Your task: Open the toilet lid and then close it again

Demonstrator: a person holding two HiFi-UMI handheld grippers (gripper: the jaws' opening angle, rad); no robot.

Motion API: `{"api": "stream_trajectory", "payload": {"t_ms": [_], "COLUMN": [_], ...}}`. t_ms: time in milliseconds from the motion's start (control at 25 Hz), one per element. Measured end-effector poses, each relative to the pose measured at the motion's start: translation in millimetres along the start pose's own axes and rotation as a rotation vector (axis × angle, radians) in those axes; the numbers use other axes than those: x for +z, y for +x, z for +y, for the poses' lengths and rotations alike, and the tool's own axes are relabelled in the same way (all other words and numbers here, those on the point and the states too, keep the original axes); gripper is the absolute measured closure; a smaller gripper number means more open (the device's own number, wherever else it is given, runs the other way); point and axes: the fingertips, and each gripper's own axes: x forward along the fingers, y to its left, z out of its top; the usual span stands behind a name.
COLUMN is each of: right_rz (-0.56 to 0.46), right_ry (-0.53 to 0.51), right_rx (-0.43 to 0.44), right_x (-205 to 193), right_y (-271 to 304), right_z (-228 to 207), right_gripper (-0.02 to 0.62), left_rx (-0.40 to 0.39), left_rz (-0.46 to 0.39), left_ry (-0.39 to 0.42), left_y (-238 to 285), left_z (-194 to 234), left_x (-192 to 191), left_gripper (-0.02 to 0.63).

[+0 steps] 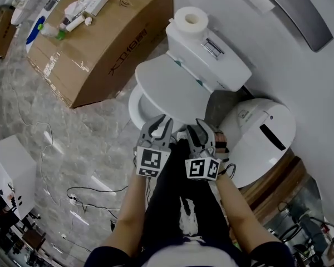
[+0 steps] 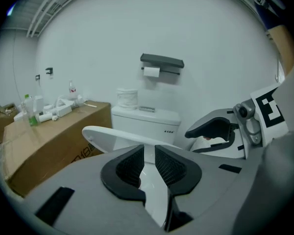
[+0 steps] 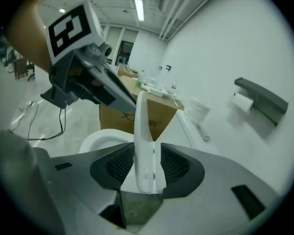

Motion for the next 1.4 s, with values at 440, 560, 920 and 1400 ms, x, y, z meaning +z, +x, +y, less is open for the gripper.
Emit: {"api": "stream_trajectory", "payload": {"t_ms": [440, 560, 920, 1400], "right_rz": [0.055, 0.052, 0.04, 0.045], "right_ry": [0.047, 0.051, 0.043, 0.088], "right_rx": [0.007, 0.014, 0.03, -0.022], "right_x": [2.6, 2.1, 0.1, -3.3], "right_y": [9.6, 9.3, 9.8, 12.1], "right_z": [-14.4, -18.1, -29.3, -62.8], "right_gripper": [0.555, 0.555, 0.555, 0.555], "left_rx": [0.019, 0.043, 0.09, 0.044], "left_rz": [-0.054, -0.069, -0.093, -0.153], "left_ry": [-0.044, -0.06, -0.081, -0.112], "left_y": [17.0, 18.6, 22.3, 23.5], "left_z": [-3.7, -4.4, -4.1, -7.9], "left_x": [26.4, 29.7, 38.3, 68.3], "left_gripper": [0.541, 0.541, 0.566, 0.6]}}
